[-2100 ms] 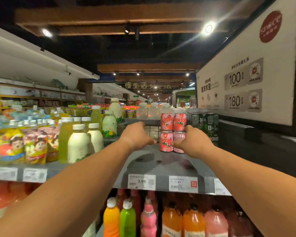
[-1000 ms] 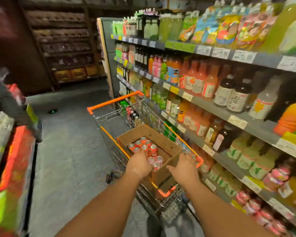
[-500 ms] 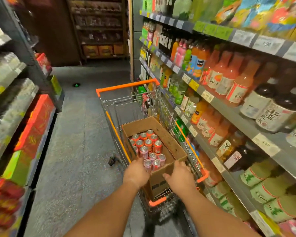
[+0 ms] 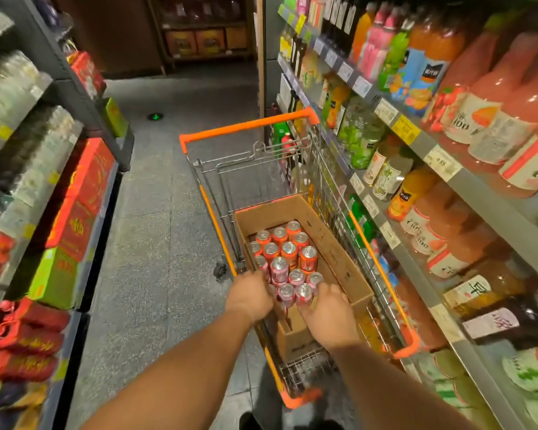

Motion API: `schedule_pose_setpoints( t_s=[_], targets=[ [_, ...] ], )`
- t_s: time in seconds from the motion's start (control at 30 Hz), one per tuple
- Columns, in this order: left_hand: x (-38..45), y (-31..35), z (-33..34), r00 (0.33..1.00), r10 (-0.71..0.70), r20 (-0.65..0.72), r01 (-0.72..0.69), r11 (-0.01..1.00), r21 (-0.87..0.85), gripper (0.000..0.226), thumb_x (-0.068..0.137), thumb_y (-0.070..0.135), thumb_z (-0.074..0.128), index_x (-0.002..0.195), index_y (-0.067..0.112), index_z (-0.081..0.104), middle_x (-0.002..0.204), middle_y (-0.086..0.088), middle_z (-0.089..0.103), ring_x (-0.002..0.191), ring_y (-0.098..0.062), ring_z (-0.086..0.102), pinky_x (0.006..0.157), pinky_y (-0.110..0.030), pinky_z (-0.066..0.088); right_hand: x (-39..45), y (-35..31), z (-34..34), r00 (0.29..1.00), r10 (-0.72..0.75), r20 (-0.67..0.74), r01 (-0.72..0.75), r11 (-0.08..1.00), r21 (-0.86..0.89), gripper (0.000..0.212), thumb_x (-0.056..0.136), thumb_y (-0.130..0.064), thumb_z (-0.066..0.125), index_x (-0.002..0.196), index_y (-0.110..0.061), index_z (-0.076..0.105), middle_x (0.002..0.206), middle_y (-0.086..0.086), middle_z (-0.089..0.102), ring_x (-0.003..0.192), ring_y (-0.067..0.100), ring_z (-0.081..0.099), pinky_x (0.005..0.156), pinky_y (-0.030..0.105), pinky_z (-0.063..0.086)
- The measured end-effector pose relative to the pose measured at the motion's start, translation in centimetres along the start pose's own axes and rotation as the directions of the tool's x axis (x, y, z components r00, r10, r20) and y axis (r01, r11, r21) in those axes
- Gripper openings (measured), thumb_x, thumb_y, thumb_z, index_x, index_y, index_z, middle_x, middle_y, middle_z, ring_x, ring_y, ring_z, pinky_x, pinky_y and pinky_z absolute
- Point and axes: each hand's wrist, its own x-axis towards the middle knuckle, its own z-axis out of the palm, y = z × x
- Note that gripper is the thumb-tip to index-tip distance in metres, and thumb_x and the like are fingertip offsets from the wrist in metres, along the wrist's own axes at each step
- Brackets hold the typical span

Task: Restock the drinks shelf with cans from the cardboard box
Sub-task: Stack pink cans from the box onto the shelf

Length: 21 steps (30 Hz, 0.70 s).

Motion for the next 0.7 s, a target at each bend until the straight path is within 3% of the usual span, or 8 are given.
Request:
schedule_pose_setpoints(
  t_s=[0.1,0.2,0.27,0.33,0.4,0.5,0.6,0.7],
  targets=[
    [2.8,0.9,0.5,1.0,0.027,0.006,-0.027,1.0,0.012,0.043,0.087,0.035,0.066,0.124,0.014,0.061,0.122,-0.013,0.062,0.116,-0.033,0.058,0.097,-0.036,0.049,2.2,-0.2,1.2,0.998,0.013,0.056,-0.012,1.0,-0.025,0.053,0.088,-0.049,0.057,0.127,-0.016,0.047,0.122,0.004,0.053,0.116,0.02,0.051,0.102,0.033,0.043],
    [5.7,2.1,2.3,0.998,0.031,0.06,-0.028,0.999,-0.045,0.044,0.085,0.037,0.06,0.121,0.013,0.063,0.12,-0.011,0.063,0.113,-0.031,0.06,0.095,-0.033,0.05,4.8,0.2,2.5,0.996,-0.01,0.083,0.008,1.0,0.021,0.04,0.086,-0.044,0.063,0.114,-0.017,0.055,0.112,0.001,0.057,0.099,0.017,0.055,0.084,0.029,0.049],
    [8.8,2.3,4.5,0.995,-0.019,0.099,0.026,0.997,-0.068,0.05,0.078,0.041,0.053,0.119,0.014,0.064,0.119,-0.01,0.065,0.111,-0.031,0.062,0.093,-0.033,0.053,7.1,0.7,3.6,0.985,-0.054,0.165,0.061,0.997,-0.038,0.034,0.092,-0.04,0.06,0.118,-0.018,0.056,0.118,0.001,0.056,0.106,0.016,0.055,0.088,0.026,0.047],
    [12.1,2.1,6.4,0.988,-0.079,0.135,0.084,0.996,-0.034,0.051,0.078,0.043,0.052,0.119,0.014,0.064,0.119,-0.01,0.066,0.112,-0.031,0.064,0.092,-0.033,0.052,9.5,1.1,5.0,0.975,-0.066,0.212,0.071,0.997,-0.015,0.039,0.09,-0.042,0.059,0.122,-0.021,0.054,0.122,0.002,0.057,0.113,0.02,0.056,0.095,0.03,0.046],
    [14.8,2.2,7.2,0.973,-0.134,0.187,0.134,0.991,0.008,0.046,0.086,0.033,0.057,0.124,0.007,0.062,0.124,-0.013,0.065,0.117,-0.033,0.061,0.095,-0.034,0.05,12.1,1.7,6.8,0.97,-0.086,0.227,0.086,0.996,0.009,0.044,0.08,-0.053,0.06,0.116,-0.027,0.055,0.113,-0.001,0.062,0.107,0.021,0.061,0.09,0.031,0.049],
    [19.2,1.4,8.6,0.965,-0.177,0.194,0.146,0.976,0.163,0.039,0.093,0.018,0.052,0.128,0.001,0.06,0.132,-0.017,0.06,0.125,-0.036,0.055,0.104,-0.037,0.044,16.7,2.7,9.3,0.967,-0.09,0.24,0.098,0.995,-0.025,0.056,0.075,-0.046,0.069,0.122,-0.018,0.057,0.116,0.004,0.062,0.11,0.026,0.06,0.094,0.034,0.046],
    [22.5,0.7,10.2,0.968,-0.196,0.157,0.132,0.928,0.349,0.048,0.097,0.016,0.051,0.14,-0.005,0.046,0.142,-0.023,0.045,0.132,-0.039,0.042,0.111,-0.041,0.037,20.9,2.5,10.7,0.968,-0.135,0.212,0.159,0.982,-0.101,0.055,0.076,-0.04,0.07,0.121,-0.012,0.057,0.114,0.011,0.06,0.105,0.032,0.06,0.09,0.038,0.046],
    [24.9,-0.1,12.0,0.94,-0.327,0.101,0.26,0.875,0.409,0.058,0.102,0.018,0.041,0.15,-0.011,0.026,0.154,-0.032,0.023,0.138,-0.042,0.031,0.111,-0.043,0.037,24.5,1.9,13.0,0.943,-0.164,0.288,0.208,0.97,-0.129,0.059,0.08,-0.036,0.069,0.129,-0.012,0.049,0.126,0.01,0.053,0.114,0.032,0.054,0.096,0.04,0.042]
  ],
)
